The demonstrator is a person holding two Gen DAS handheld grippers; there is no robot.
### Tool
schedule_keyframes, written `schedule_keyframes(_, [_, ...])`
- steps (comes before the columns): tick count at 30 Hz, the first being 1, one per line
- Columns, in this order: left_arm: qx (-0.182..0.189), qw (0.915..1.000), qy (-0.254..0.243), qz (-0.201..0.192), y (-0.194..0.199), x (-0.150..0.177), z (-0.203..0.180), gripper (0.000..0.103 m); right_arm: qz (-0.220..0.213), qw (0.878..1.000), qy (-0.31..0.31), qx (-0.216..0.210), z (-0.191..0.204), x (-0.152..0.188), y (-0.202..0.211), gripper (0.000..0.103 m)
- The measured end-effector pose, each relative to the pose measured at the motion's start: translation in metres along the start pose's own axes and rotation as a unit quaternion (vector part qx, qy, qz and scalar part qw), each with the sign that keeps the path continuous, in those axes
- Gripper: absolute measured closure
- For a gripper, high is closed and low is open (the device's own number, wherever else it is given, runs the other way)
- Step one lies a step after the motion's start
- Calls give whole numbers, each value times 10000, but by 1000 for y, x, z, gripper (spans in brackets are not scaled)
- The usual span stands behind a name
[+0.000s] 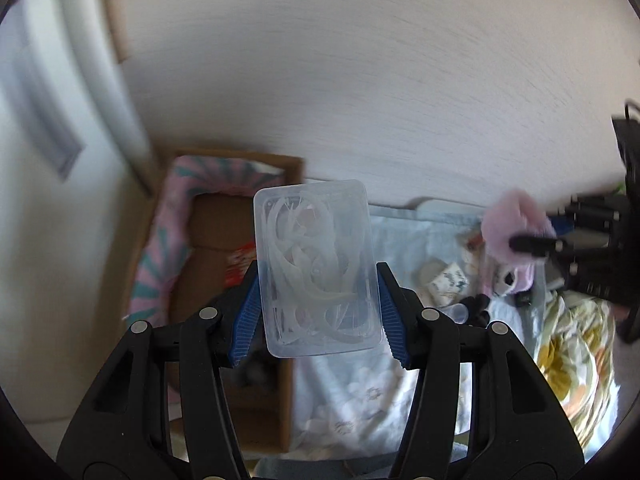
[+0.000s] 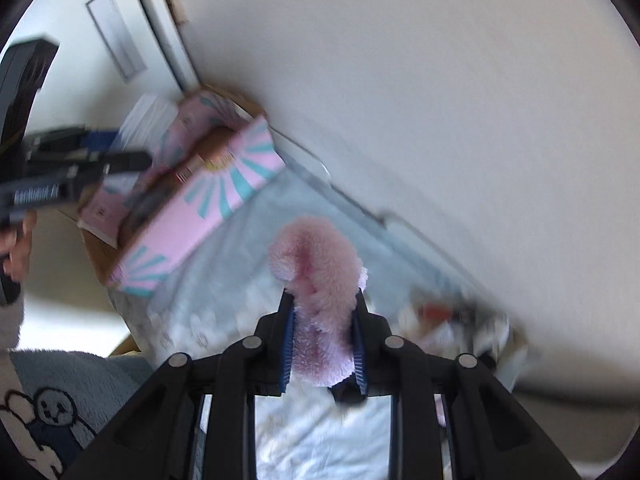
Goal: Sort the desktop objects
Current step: 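Carry the hair-tie box and pink sock with both tools over the cardboard box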
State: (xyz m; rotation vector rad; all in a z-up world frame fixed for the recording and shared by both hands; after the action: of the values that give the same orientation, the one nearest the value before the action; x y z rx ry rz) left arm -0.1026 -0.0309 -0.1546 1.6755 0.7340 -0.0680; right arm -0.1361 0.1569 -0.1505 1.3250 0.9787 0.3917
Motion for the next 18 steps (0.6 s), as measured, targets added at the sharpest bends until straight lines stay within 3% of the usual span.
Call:
schedule_keyframes(8, [-347, 9971, 671, -62, 18, 13, 71, 52, -163, 9939, 1052, -298, 52, -101, -18, 80])
schedule_keyframes(18, [-517, 9907, 1245, 181, 10, 47, 125, 52, -22, 9798, 1785, -904, 133, -171, -78, 80])
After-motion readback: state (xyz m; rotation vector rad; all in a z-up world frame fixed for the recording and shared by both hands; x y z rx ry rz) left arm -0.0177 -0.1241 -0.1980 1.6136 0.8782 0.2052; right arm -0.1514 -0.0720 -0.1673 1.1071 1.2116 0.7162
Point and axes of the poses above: each gripper's, at about its wrist camera, not at the fingertips, and y roughly against the way its jaws point, z to its left, x to its underside, the point moved 9 cm from there along -y, roughly the way its jaws point, and after that the axes turned 13 degrees about y, right-handed, at the moved point
